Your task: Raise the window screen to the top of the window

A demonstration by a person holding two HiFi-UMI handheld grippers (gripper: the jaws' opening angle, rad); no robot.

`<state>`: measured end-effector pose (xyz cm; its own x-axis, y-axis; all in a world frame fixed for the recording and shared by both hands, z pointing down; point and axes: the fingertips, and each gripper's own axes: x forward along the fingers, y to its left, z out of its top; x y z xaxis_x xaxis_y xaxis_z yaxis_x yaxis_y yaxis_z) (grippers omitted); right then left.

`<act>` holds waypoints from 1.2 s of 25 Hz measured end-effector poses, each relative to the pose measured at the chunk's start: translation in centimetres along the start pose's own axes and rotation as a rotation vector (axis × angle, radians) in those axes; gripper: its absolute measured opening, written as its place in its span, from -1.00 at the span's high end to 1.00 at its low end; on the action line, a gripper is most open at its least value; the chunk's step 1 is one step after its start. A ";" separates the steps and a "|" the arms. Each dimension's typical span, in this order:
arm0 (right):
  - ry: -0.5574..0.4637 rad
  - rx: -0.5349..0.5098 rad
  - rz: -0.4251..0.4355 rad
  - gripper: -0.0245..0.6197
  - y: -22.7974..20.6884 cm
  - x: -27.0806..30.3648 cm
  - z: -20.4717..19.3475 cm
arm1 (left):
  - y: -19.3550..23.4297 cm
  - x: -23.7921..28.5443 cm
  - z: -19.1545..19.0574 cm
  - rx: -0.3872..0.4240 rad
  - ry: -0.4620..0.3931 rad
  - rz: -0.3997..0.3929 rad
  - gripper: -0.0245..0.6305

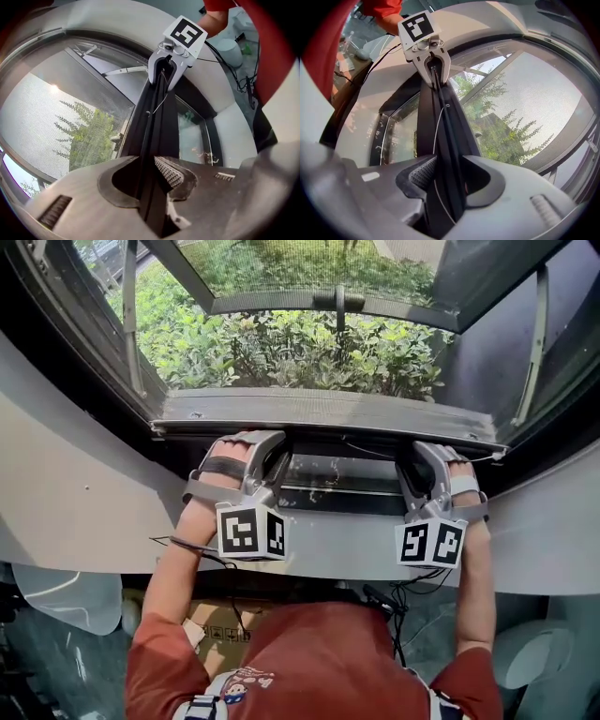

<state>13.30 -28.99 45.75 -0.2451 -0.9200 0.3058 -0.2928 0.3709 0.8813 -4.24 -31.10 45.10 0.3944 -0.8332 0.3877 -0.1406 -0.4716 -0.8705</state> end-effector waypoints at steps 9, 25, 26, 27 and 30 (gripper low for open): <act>-0.012 0.054 0.058 0.37 0.5 -0.1 0.1 | -0.1 0.1 0.0 -0.001 -0.003 -0.011 0.70; -0.052 0.042 -0.020 0.70 -2.5 -1.2 0.9 | 1.8 -0.8 0.7 0.023 -0.017 0.054 0.65; -0.054 0.036 -0.037 0.75 -2.9 -1.2 1.0 | 2.1 -0.9 0.8 0.028 -0.016 0.072 0.67; -0.054 0.029 -0.054 0.75 -3.3 -1.3 1.0 | 2.5 -1.0 0.9 0.031 -0.016 0.090 0.67; -0.037 -0.007 -0.110 0.76 -4.1 -1.3 1.2 | 3.6 -1.1 1.2 0.044 -0.014 0.154 0.77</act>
<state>13.66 -29.16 41.33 -0.2457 -0.9499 0.1934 -0.3133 0.2666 0.9114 -4.13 -31.55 41.14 0.3842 -0.8902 0.2448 -0.1605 -0.3255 -0.9318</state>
